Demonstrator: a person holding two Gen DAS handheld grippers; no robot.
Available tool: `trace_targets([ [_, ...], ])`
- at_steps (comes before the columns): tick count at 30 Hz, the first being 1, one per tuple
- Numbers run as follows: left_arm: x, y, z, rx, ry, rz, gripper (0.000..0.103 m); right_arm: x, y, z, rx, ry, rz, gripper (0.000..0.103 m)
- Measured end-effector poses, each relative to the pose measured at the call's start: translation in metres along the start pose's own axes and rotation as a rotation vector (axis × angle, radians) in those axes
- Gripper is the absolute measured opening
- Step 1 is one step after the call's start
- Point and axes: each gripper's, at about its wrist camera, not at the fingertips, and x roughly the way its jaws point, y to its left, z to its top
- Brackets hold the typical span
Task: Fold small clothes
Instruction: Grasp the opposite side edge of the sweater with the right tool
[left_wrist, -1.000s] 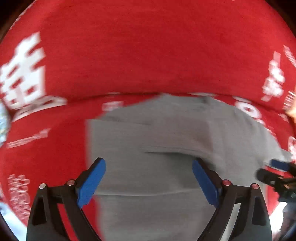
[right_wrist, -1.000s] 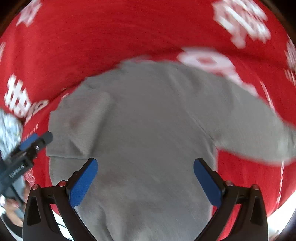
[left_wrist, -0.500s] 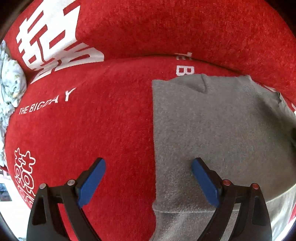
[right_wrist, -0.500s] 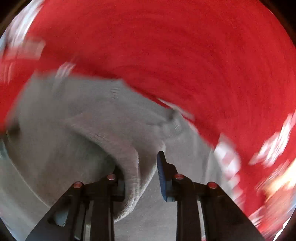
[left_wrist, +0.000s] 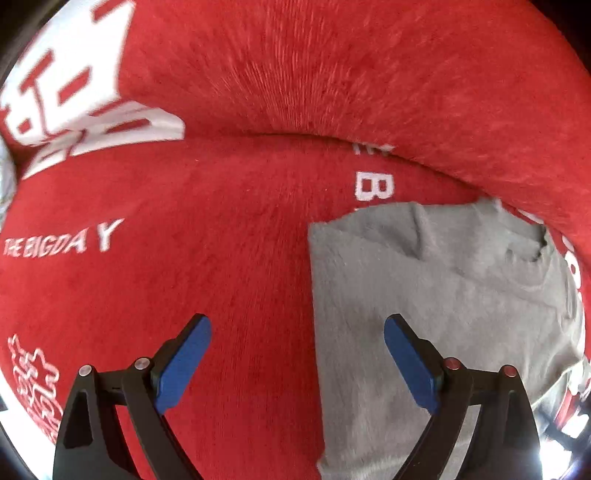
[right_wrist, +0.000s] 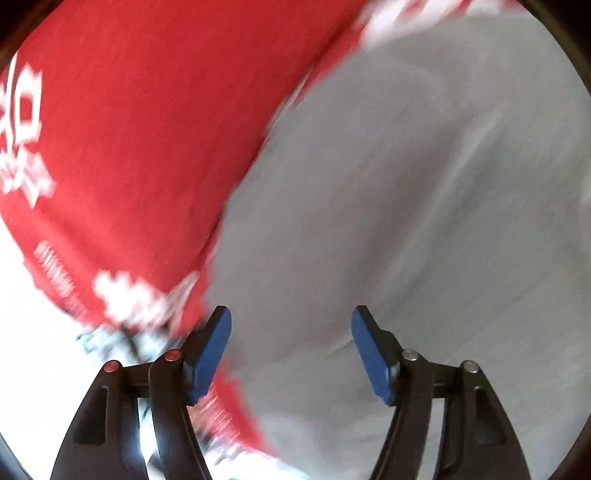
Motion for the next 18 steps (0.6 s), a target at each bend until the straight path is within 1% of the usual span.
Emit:
trace_targets([
  [2, 0.009, 0.001, 0.007, 0.004, 0.033, -0.012, 0.095, 0.048, 0.012, -0.022, 0.026, 0.087, 0.044, 0.072],
  [4, 0.014, 0.002, 0.01, 0.001, 0.049, -0.03, 0.094, 0.077, 0.016, -0.032, 0.049, 0.115, 0.071, 0.072],
  [5, 0.016, 0.003, 0.012, -0.003, 0.053, -0.04, 0.086, 0.093, 0.02, -0.036, 0.069, 0.118, 0.085, 0.072],
  [6, 0.019, 0.006, 0.014, -0.011, 0.058, -0.064, 0.078, 0.1, 0.021, -0.038, 0.085, 0.116, 0.088, 0.072],
  [7, 0.02, 0.009, 0.015, -0.026, 0.063, -0.115, 0.061, 0.106, 0.022, -0.037, 0.104, 0.112, 0.084, 0.072],
  [8, 0.017, 0.01, 0.016, -0.038, 0.049, -0.152, 0.033, 0.111, 0.021, -0.038, 0.125, 0.098, 0.079, 0.072],
  [9, 0.013, 0.009, 0.016, -0.03, 0.034, -0.176, 0.013, 0.114, 0.023, -0.038, 0.138, 0.076, 0.077, 0.066],
  [10, 0.009, 0.009, 0.018, -0.023, 0.033, -0.203, 0.009, 0.117, 0.025, -0.038, 0.141, 0.063, 0.069, 0.037],
  [11, 0.006, 0.01, 0.018, -0.019, 0.024, -0.206, 0.009, 0.121, 0.029, -0.036, 0.136, 0.061, 0.066, 0.019],
  [12, 0.003, 0.012, 0.018, -0.011, 0.014, -0.211, 0.009, 0.125, 0.035, -0.034, 0.122, 0.067, 0.07, 0.007],
  [14, -0.002, 0.02, 0.015, 0.007, -0.016, -0.2, 0.009, 0.131, 0.048, -0.036, 0.068, 0.081, 0.077, 0.007],
  [16, -0.001, 0.026, 0.011, 0.002, -0.014, -0.195, 0.009, 0.138, 0.059, -0.04, 0.008, 0.115, 0.067, 0.007],
  [17, 0.005, 0.031, 0.008, -0.005, -0.002, -0.174, 0.008, 0.143, 0.06, -0.042, -0.004, 0.13, 0.057, 0.007],
  [18, 0.012, 0.04, 0.009, -0.008, -0.002, -0.17, 0.008, 0.151, 0.059, -0.044, -0.015, 0.153, 0.035, 0.007],
])
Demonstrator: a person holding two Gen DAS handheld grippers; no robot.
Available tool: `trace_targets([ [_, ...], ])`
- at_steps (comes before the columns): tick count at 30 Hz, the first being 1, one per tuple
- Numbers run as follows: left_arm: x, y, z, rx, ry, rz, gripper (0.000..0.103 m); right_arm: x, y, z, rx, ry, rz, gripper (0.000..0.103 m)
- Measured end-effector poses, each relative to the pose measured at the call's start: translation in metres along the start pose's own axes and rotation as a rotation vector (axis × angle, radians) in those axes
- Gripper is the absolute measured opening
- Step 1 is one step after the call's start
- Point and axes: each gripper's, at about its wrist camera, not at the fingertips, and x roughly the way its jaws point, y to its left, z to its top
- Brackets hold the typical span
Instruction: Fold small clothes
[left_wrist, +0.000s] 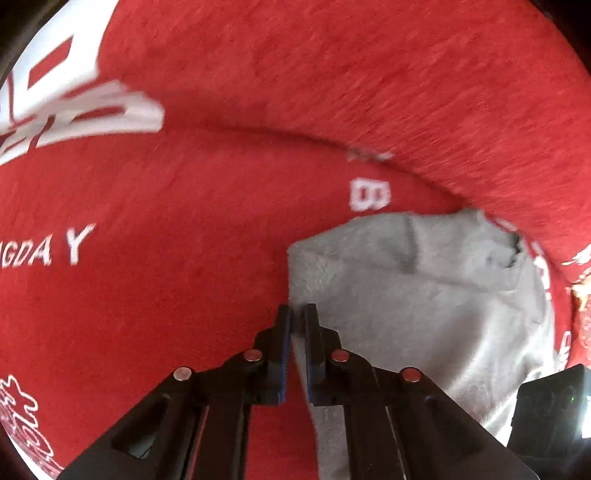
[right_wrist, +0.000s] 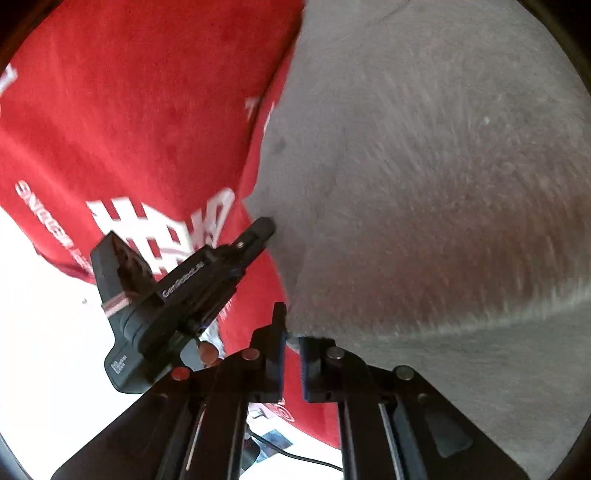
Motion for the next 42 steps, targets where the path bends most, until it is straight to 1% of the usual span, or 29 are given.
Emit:
trace_targets([
  [1, 0.003, 0.008, 0.0, -0.006, -0.01, -0.005, 0.008, 0.006, -0.002, -0.001, -0.005, 0.023, -0.038, 0.009],
  [2, 0.001, 0.007, -0.001, -0.012, -0.015, -0.005, 0.008, 0.01, 0.0, 0.001, -0.004, 0.033, -0.068, 0.011],
  [3, -0.001, 0.005, -0.002, -0.011, -0.016, 0.001, 0.008, 0.004, -0.002, 0.0, -0.006, 0.039, -0.087, 0.013],
  [4, -0.002, 0.003, -0.003, -0.007, -0.017, 0.006, 0.008, -0.007, -0.002, -0.001, -0.014, 0.04, -0.091, 0.026],
  [5, -0.003, 0.001, -0.003, 0.001, -0.017, 0.019, 0.008, -0.025, -0.002, -0.001, -0.032, 0.021, -0.102, 0.037],
  [6, -0.003, -0.001, -0.004, 0.006, -0.017, 0.026, 0.008, -0.04, -0.003, 0.0, -0.046, -0.006, -0.118, 0.056],
  [7, -0.003, -0.004, -0.005, 0.011, -0.02, 0.033, 0.008, -0.064, -0.008, 0.0, -0.064, -0.055, -0.148, 0.059],
  [9, -0.003, -0.007, -0.006, 0.011, -0.022, 0.041, 0.008, -0.119, -0.025, 0.006, -0.064, -0.168, -0.239, 0.059],
  [11, -0.002, -0.013, -0.008, 0.008, -0.025, 0.048, 0.008, -0.176, -0.051, 0.014, 0.008, -0.292, -0.321, 0.059],
  [13, 0.0, -0.02, -0.009, 0.011, -0.03, 0.058, 0.008, -0.208, -0.069, 0.021, 0.08, -0.359, -0.336, 0.059],
  [15, -0.001, -0.024, -0.01, 0.013, -0.033, 0.069, 0.008, -0.225, -0.086, 0.034, 0.16, -0.399, -0.276, 0.059],
  [16, -0.001, -0.026, -0.01, 0.014, -0.034, 0.075, 0.008, -0.227, -0.088, 0.042, 0.182, -0.408, -0.265, 0.055],
  [17, 0.0, -0.029, -0.011, 0.014, -0.035, 0.082, 0.008, -0.226, -0.083, 0.051, 0.172, -0.411, -0.27, 0.045],
  [18, 0.001, -0.035, -0.01, 0.014, -0.035, 0.086, 0.008, -0.224, -0.075, 0.059, 0.138, -0.405, -0.29, 0.006],
  [19, 0.001, -0.037, -0.01, 0.017, -0.037, 0.093, 0.008, -0.224, -0.062, 0.066, 0.07, -0.407, -0.315, 0.008],
  [20, 0.0, -0.038, -0.01, 0.021, -0.039, 0.098, 0.008, -0.226, -0.042, 0.07, -0.041, -0.425, -0.345, 0.008],
  [22, 0.002, -0.042, -0.01, 0.033, -0.045, 0.11, 0.008, -0.227, -0.012, 0.068, -0.216, -0.449, -0.409, 0.008],
  [23, 0.003, -0.045, -0.01, 0.037, -0.046, 0.116, 0.008, -0.228, -0.003, 0.068, -0.281, -0.452, -0.444, 0.008],
  [24, 0.004, -0.051, -0.011, 0.04, -0.049, 0.12, 0.008, -0.226, -0.001, 0.072, -0.314, -0.445, -0.477, 0.008],
  [25, 0.005, -0.053, -0.011, 0.037, -0.052, 0.124, 0.009, -0.228, -0.007, 0.074, -0.315, -0.436, -0.501, 0.008],
  [27, 0.005, -0.055, -0.016, 0.028, -0.054, 0.125, 0.009, -0.229, -0.031, 0.08, -0.276, -0.406, -0.556, 0.008],
  [29, 0.004, -0.058, -0.016, 0.015, -0.059, 0.152, 0.009, -0.234, -0.064, 0.082, -0.176, -0.369, -0.609, 0.01],
  [31, 0.001, -0.059, -0.019, 0.009, -0.056, 0.204, 0.009, -0.249, -0.074, 0.075, -0.115, -0.407, -0.573, 0.013],
  [33, -0.008, -0.055, -0.024, -0.006, -0.053, 0.204, 0.009, -0.262, -0.074, 0.066, -0.086, -0.429, -0.629, 0.019],
  [34, -0.015, -0.057, -0.028, -0.008, -0.058, 0.194, 0.009, -0.267, -0.074, 0.063, -0.08, -0.435, -0.618, 0.019],
  [35, -0.022, -0.062, -0.032, -0.003, -0.064, 0.186, 0.009, -0.272, -0.071, 0.06, -0.086, -0.433, -0.6, 0.019],
  [38, -0.041, -0.085, -0.05, 0.047, -0.083, 0.152, 0.009, -0.269, -0.053, 0.058, -0.168, -0.425, -0.619, 0.019],
  [40, -0.045, -0.104, -0.06, 0.082, -0.084, 0.135, 0.009, -0.26, -0.038, 0.062, -0.234, -0.418, -0.635, 0.019],
  [42, -0.042, -0.121, -0.072, 0.1, -0.072, 0.114, 0.009, -0.253, -0.029, 0.068, -0.266, -0.413, -0.636, 0.019],
])
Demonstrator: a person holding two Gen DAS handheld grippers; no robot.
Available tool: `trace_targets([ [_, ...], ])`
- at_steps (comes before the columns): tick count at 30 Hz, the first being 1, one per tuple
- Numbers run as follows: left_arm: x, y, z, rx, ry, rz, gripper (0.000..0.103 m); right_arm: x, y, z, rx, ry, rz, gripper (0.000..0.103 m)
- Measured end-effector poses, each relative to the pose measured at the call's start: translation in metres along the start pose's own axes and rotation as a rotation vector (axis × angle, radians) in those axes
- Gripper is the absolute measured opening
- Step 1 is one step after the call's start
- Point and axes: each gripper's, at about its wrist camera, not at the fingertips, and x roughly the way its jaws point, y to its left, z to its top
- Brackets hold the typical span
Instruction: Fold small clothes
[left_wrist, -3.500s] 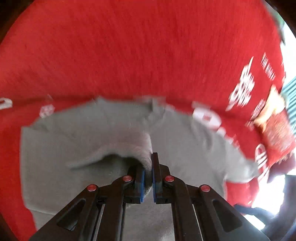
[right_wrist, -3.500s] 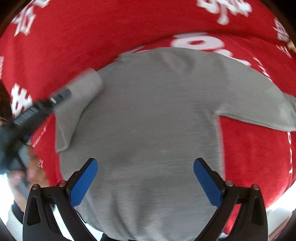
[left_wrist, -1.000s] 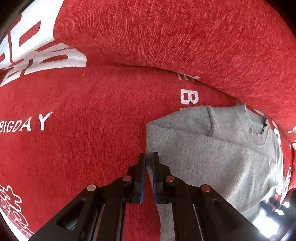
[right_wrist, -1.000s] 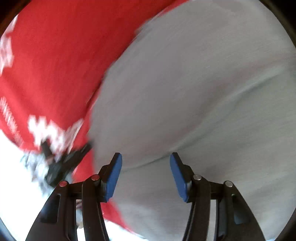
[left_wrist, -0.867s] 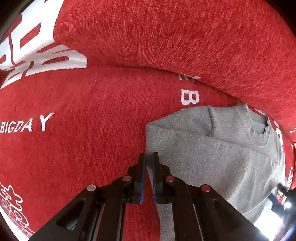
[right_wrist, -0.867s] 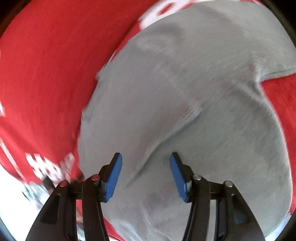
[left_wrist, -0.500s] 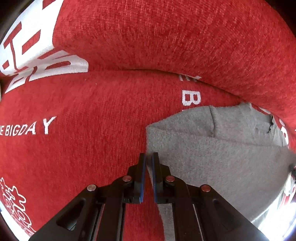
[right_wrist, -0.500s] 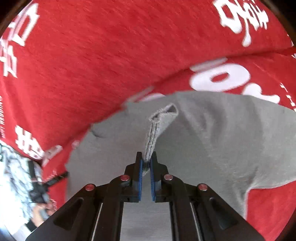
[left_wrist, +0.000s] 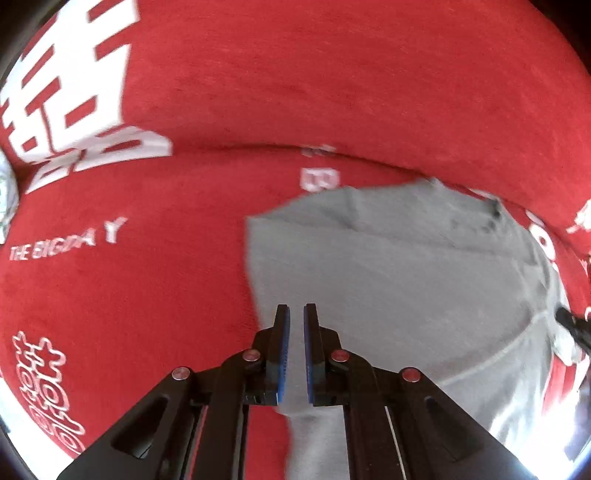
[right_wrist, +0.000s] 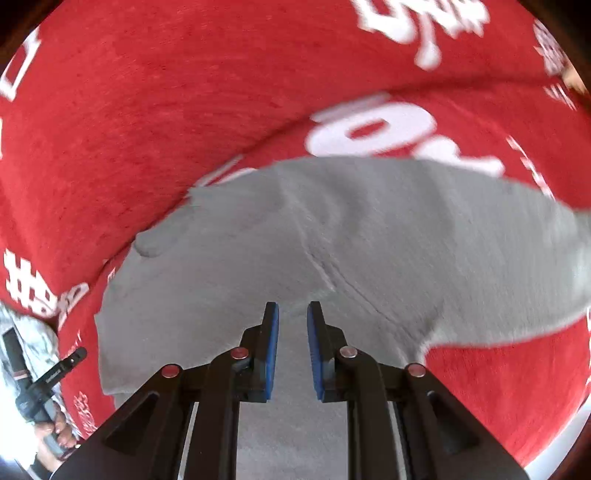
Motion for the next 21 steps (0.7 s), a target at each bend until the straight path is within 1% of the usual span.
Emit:
trace_targets([
  [3, 0.02, -0.015, -0.011, -0.008, 0.043, 0.031, 0.009, 0.015, 0.009, 0.004, -0.038, 0.01, -0.01, 0.019],
  [4, 0.024, -0.008, -0.014, -0.015, 0.057, 0.038, 0.009, 0.023, 0.009, 0.004, -0.047, 0.025, -0.023, 0.019],
  [5, 0.03, -0.007, -0.02, -0.022, 0.056, 0.045, 0.009, 0.03, 0.006, 0.002, -0.049, 0.038, -0.038, 0.019],
  [6, 0.026, -0.007, -0.025, -0.018, 0.011, 0.039, 0.009, 0.037, 0.003, 0.0, -0.048, 0.058, -0.065, 0.017],
  [8, 0.024, -0.007, -0.028, -0.005, 0.013, 0.042, 0.009, 0.037, -0.009, -0.004, -0.029, 0.046, -0.036, 0.016],
  [10, 0.021, -0.005, -0.031, 0.003, 0.024, 0.062, 0.009, 0.035, -0.018, -0.008, -0.02, 0.067, -0.068, 0.017],
  [11, 0.021, -0.002, -0.03, 0.001, 0.03, 0.075, 0.009, 0.034, -0.023, -0.01, -0.01, 0.073, -0.066, 0.017],
  [12, 0.02, 0.0, -0.031, -0.006, 0.036, 0.083, 0.009, 0.031, -0.03, -0.012, 0.016, 0.079, -0.036, 0.017],
  [14, 0.018, 0.01, -0.03, -0.05, 0.059, 0.086, 0.009, 0.025, -0.039, -0.016, 0.059, 0.098, -0.009, 0.018],
  [15, 0.014, 0.013, -0.031, -0.069, 0.063, 0.087, 0.009, 0.021, -0.041, -0.018, 0.072, 0.104, 0.005, 0.021],
  [16, 0.013, 0.019, -0.033, -0.075, 0.061, 0.091, 0.009, 0.017, -0.044, -0.022, 0.085, 0.112, 0.025, 0.028],
  [17, 0.009, 0.021, -0.035, -0.077, 0.061, 0.106, 0.009, 0.015, -0.045, -0.025, 0.091, 0.118, 0.04, 0.032],
  [18, 0.006, 0.022, -0.038, -0.079, 0.064, 0.113, 0.009, 0.012, -0.046, -0.029, 0.097, 0.126, 0.059, 0.041],
  [19, 0.004, 0.023, -0.039, -0.083, 0.065, 0.115, 0.009, 0.009, -0.046, -0.033, 0.103, 0.134, 0.076, 0.045],
  [21, 0.0, 0.025, -0.042, -0.091, 0.071, 0.118, 0.009, 0.005, -0.042, -0.04, 0.106, 0.153, 0.101, 0.045],
])
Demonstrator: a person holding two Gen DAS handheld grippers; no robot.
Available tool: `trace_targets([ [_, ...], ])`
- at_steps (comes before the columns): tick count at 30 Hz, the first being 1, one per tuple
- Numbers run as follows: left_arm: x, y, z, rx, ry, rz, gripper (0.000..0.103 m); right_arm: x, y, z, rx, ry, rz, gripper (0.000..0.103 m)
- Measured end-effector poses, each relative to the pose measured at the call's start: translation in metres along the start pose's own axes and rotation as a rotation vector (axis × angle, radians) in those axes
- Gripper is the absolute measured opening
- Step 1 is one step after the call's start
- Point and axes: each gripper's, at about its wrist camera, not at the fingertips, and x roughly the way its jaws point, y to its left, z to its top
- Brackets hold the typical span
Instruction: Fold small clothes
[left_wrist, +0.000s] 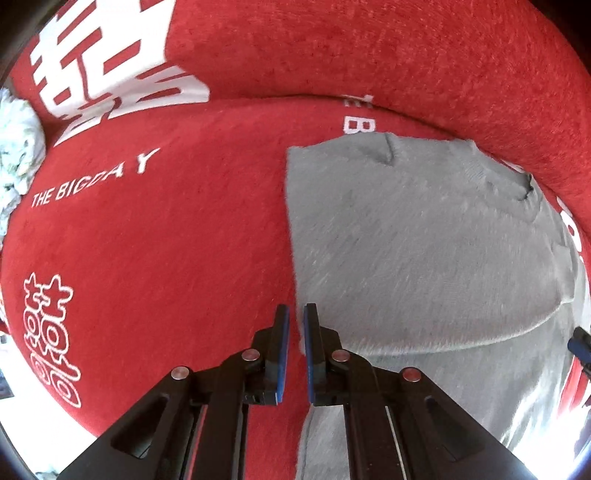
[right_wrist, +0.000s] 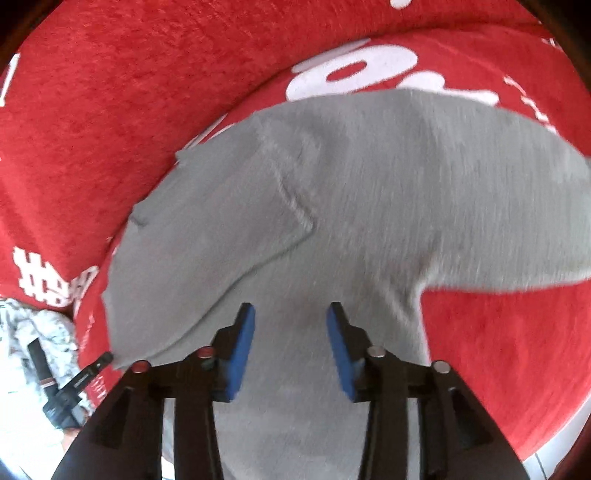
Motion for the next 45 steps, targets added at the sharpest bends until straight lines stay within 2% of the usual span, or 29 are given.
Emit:
trace_targets([
  [5, -0.001, 0.014, -0.005, -0.049, 0.014, -0.041, 0.009, 0.006, 0.012, -0.019, 0.003, 0.056, 0.074, 0.047],
  [9, 0.002, 0.015, -0.006, -0.069, 0.046, -0.075, 0.009, 0.02, 0.03, -0.028, -0.004, 0.09, 0.098, 0.047],
  [15, -0.007, 0.026, -0.009, -0.13, 0.035, -0.167, 0.009, 0.033, 0.056, -0.034, -0.03, 0.107, 0.138, 0.047],
  [16, -0.009, 0.027, -0.01, -0.133, 0.034, -0.169, 0.034, 0.034, 0.058, -0.034, -0.035, 0.109, 0.142, 0.047],
  [17, -0.008, 0.028, -0.008, -0.134, 0.034, -0.167, 0.092, 0.035, 0.06, -0.035, -0.039, 0.111, 0.146, 0.047],
  [18, -0.01, 0.029, -0.008, -0.135, 0.025, -0.144, 0.103, 0.036, 0.061, -0.035, -0.039, 0.111, 0.149, 0.047],
  [19, -0.013, 0.029, -0.008, -0.132, -0.006, -0.129, 0.1, 0.037, 0.062, -0.035, -0.031, 0.112, 0.155, 0.049],
  [22, -0.014, 0.022, -0.004, -0.1, -0.002, -0.121, 0.1, 0.045, 0.065, -0.033, -0.001, 0.116, 0.177, 0.051],
  [27, 0.009, 0.018, 0.006, -0.108, 0.063, -0.153, 0.098, 0.069, 0.072, -0.033, 0.1, 0.155, 0.274, 0.051],
  [29, 0.021, 0.019, 0.009, -0.12, 0.094, -0.153, 0.072, 0.078, 0.074, -0.032, 0.147, 0.149, 0.298, 0.051],
  [31, 0.032, 0.021, 0.01, -0.138, 0.132, -0.184, 0.058, 0.084, 0.076, -0.028, 0.199, 0.123, 0.322, 0.051],
  [32, 0.032, 0.023, 0.01, -0.141, 0.119, -0.194, 0.058, 0.085, 0.077, -0.026, 0.213, 0.114, 0.326, 0.051],
  [33, 0.029, 0.022, 0.01, -0.131, 0.096, -0.198, 0.048, 0.086, 0.078, -0.024, 0.227, 0.104, 0.326, 0.047],
  [34, 0.027, 0.021, 0.011, -0.114, 0.088, -0.213, 0.037, 0.087, 0.08, -0.022, 0.228, 0.102, 0.319, 0.021],
  [35, 0.024, 0.02, 0.01, -0.1, 0.084, -0.213, 0.035, 0.089, 0.084, -0.021, 0.218, 0.111, 0.307, 0.006],
  [37, 0.021, 0.015, 0.009, -0.049, 0.063, -0.167, 0.035, 0.087, 0.089, -0.021, 0.192, 0.11, 0.292, 0.006],
  [40, 0.021, 0.014, 0.009, -0.025, 0.051, -0.157, 0.036, 0.089, 0.092, -0.025, 0.14, 0.127, 0.223, 0.006],
  [43, 0.018, 0.017, 0.007, -0.029, 0.047, -0.146, 0.036, 0.091, 0.086, -0.028, 0.146, 0.144, 0.23, 0.006],
  [45, 0.01, 0.017, 0.003, -0.008, 0.037, -0.105, 0.036, 0.085, 0.086, -0.028, 0.127, 0.152, 0.211, 0.009],
])
